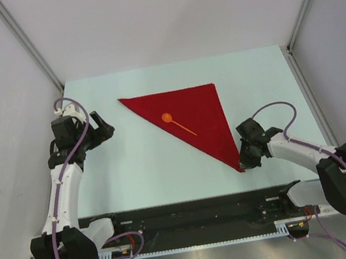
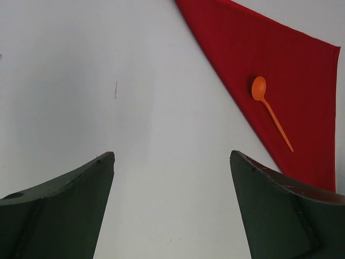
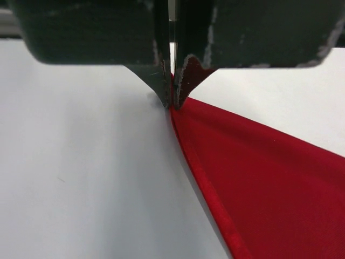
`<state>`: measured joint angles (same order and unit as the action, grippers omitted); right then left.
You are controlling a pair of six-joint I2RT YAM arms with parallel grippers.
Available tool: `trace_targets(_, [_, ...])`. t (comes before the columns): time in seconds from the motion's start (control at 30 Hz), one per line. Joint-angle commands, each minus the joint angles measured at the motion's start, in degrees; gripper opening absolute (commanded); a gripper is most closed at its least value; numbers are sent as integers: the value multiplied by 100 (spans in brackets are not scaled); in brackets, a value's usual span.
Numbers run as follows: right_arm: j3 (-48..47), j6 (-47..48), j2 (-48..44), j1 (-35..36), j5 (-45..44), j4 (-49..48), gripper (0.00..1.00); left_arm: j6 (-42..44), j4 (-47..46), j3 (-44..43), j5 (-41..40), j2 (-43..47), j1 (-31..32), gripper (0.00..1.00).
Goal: Fold the napkin, place the utensils inside, and roll it up
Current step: Fold the napkin
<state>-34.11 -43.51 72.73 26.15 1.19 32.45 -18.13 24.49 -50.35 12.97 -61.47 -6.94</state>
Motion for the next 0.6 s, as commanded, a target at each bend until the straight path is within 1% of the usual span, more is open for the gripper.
trace_targets(0.0, [89, -18, -487, -145, -409, 895, 0, -112, -234, 25, 214, 118, -44, 92])
trace_targets(0.07, [-8, -9, -654, -145, -374, 982, 0, -121, -243, 34, 241, 109, -36, 92])
trace_targets(0.17, [-437, 35, -594, -93, -383, 1062, 0, -129, -252, 34, 258, 118, -53, 92])
trace_targets(0.23, [-912, 122, -488, 30, -427, 1045, 0, -121, -243, 34, 258, 135, -36, 92])
trace_targets(0.37, [-1668, 307, 82, 180, -480, 852, 0, -112, -243, 34, 258, 162, -44, 92])
trace_targets(0.4, [-1817, 360, 371, 206, -479, 781, 0, -112, -234, 25, 250, 153, -44, 92])
trace_targets(0.47, [-2186, 491, 680, 250, -427, 500, 0, -112, -243, 25, 250, 171, -44, 92])
trace_targets(0.53, [-2424, 562, 1189, 311, -331, 150, 0, -103, -261, 25, 250, 171, -44, 92])
trace_targets(0.57, [-2730, 650, 1400, 346, -295, 44, 0, -103, -252, 25, 258, 171, -44, 92])
